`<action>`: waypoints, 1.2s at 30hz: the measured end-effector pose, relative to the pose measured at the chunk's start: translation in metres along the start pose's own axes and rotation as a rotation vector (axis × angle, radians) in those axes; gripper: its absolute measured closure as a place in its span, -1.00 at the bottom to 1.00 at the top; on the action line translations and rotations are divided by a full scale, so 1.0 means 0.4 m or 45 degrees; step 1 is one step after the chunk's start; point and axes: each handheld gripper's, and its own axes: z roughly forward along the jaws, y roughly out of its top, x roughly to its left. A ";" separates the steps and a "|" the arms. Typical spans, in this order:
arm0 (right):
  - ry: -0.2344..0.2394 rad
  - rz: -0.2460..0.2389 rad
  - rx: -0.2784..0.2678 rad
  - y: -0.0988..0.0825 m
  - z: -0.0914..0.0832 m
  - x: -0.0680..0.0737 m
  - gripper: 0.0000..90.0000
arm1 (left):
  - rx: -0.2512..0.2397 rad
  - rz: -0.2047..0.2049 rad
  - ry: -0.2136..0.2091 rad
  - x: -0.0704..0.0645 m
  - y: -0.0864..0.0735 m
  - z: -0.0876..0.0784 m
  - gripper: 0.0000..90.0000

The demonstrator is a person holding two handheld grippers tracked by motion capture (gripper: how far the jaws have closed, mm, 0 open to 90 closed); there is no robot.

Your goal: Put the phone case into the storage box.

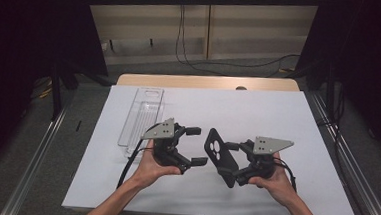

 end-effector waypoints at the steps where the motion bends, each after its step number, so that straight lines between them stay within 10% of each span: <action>1: 0.004 0.004 -0.002 -0.001 0.003 0.001 -0.69 | 0.000 -0.004 0.005 -0.001 -0.001 0.001 -0.98; 19: 0.095 0.014 0.006 0.000 0.031 0.012 -0.69 | -0.010 -0.052 -0.125 0.006 -0.012 0.011 -0.92; 36: 0.170 0.025 0.017 -0.004 0.046 0.021 -0.69 | -0.006 0.022 -0.174 -0.001 -0.016 0.018 -0.79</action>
